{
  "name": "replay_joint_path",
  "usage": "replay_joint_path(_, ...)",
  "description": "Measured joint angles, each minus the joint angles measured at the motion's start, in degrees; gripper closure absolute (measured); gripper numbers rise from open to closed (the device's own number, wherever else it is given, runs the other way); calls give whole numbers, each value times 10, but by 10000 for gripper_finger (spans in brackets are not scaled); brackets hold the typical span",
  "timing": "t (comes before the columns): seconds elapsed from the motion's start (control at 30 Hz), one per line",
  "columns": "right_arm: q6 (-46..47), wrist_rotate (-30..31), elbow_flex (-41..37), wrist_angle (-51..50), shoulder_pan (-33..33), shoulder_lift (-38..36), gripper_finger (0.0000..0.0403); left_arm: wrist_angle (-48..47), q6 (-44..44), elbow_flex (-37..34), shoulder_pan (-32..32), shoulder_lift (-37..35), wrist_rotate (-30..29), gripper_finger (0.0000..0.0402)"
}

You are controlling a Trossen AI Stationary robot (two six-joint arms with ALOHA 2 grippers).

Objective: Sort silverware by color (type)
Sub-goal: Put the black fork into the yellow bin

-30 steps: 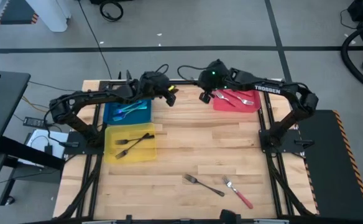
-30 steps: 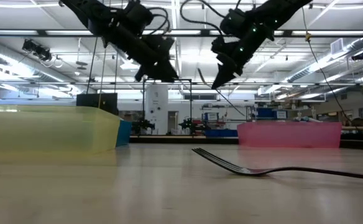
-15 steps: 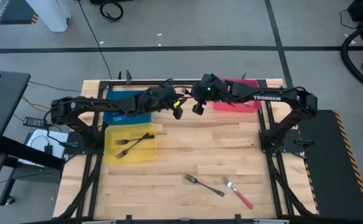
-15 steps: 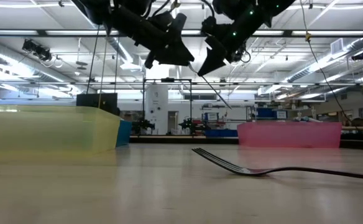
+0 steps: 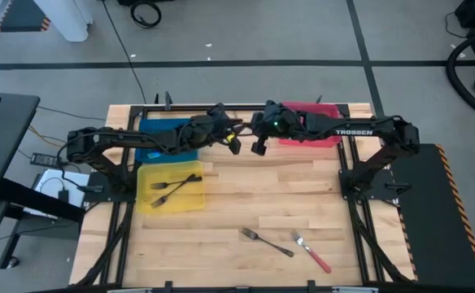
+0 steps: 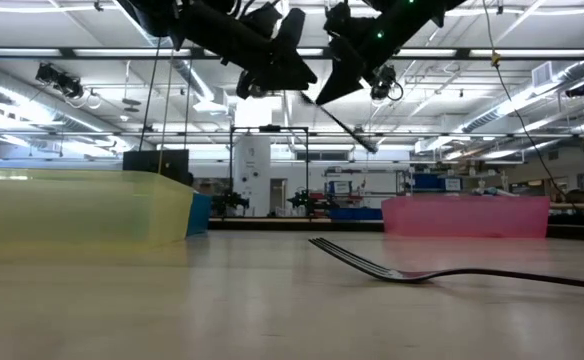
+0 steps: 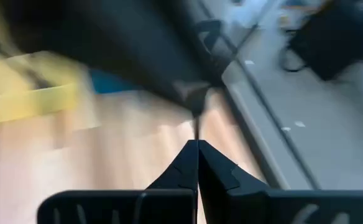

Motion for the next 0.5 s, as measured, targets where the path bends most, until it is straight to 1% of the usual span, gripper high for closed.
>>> replay_joint_path(0.07,-2,-14,0,-1,2,0,396,3,3,1,6,0,-7,295)
replay_joint_path(0.17,-10,-29,0,9,3,1,398,0,2,1,17,8,-8,321)
replay_joint_path(0.27,-12,-24,0,8,4,1,400,-10,-2,2,24,18,-5,351)
replay_joint_path(0.37,-12,-23,0,-3,5,1,399,-41,0,0,23,19,-4,375)
replay_joint_path(0.5,-12,-23,0,-37,5,1,394,-59,38,1,12,18,-3,388)
